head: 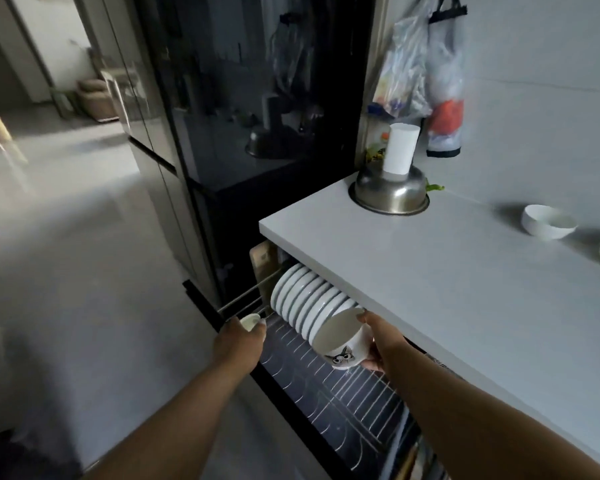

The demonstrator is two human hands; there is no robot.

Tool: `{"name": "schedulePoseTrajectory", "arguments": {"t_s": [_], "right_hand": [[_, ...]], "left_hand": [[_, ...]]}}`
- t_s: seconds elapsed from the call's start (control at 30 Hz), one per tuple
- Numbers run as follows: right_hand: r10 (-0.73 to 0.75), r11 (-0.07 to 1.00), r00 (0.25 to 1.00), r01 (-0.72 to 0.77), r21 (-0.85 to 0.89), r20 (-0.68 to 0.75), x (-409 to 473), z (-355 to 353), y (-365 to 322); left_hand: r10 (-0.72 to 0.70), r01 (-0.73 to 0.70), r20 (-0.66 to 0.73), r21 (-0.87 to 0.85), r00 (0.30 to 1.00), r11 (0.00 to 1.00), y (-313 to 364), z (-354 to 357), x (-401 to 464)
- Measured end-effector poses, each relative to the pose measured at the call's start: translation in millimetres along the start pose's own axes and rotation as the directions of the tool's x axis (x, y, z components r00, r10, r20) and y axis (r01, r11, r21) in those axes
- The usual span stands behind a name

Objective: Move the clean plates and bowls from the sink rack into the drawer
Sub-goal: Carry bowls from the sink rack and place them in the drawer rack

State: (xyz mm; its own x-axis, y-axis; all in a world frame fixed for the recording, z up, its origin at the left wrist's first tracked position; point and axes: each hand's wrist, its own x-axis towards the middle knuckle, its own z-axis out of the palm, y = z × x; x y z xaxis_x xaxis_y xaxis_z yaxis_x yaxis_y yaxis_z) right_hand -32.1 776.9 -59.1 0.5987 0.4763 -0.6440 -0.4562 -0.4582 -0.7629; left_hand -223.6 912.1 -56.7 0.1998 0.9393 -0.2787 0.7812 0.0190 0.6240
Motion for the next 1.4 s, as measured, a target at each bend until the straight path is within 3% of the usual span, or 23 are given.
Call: {"name": "schedulePoseTrajectory", "arguments": {"t_s": [0.43,0.67,1.4], "right_hand": [[0.185,0.968,0.982,-0.177,-0.176,0.032,89,91,13],[0.208,0.949,0.978,-0.205,-0.239,-0.013,131,143,20],[0.220,0.884,0.974,-0.220,-0.413,-0.047,219,241,65]], "left_hand": [[-0.094,0.064,0.176,0.170,0.980,0.983,-60,-3,77],[0.043,-0.102,0.209,0.282,0.977,0.954,-73,-24,130],[0.212,-0.237,0.106,0.425,0.971,0.873,-94,0,230]]}}
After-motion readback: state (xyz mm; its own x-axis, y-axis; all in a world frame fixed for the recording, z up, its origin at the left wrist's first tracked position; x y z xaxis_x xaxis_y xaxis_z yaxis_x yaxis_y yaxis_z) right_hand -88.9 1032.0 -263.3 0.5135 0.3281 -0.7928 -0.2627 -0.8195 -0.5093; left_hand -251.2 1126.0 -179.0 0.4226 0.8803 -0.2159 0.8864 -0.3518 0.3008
